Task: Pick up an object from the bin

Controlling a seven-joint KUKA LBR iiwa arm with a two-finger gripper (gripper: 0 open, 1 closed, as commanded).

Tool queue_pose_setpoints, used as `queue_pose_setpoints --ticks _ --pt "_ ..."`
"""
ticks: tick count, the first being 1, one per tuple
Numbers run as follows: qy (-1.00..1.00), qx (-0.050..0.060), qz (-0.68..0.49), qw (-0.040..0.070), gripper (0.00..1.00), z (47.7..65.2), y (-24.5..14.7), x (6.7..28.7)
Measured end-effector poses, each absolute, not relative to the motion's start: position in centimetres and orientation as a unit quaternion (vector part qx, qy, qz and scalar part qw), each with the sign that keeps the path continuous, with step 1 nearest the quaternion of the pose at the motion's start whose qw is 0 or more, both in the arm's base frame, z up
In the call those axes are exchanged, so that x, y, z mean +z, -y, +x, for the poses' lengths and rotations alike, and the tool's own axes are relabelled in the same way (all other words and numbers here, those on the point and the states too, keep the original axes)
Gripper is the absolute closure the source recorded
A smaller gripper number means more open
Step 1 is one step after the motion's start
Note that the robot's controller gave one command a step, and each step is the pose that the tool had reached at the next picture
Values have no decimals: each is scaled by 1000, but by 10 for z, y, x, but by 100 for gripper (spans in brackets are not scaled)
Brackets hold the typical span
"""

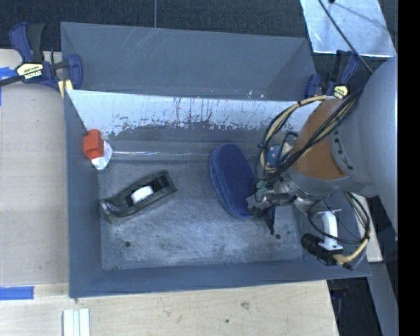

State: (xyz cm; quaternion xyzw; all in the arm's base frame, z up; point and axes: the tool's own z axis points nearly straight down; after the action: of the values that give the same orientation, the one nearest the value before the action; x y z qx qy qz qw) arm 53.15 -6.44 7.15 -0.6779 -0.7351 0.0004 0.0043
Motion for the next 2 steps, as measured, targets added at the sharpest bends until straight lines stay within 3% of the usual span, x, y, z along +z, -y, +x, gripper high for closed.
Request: queue_pose_setpoints --ticks 1,2 --pt "737 -2 -676 -4 100 534 65 148" --pt "739 0 -674 -2 100 534 67 156"
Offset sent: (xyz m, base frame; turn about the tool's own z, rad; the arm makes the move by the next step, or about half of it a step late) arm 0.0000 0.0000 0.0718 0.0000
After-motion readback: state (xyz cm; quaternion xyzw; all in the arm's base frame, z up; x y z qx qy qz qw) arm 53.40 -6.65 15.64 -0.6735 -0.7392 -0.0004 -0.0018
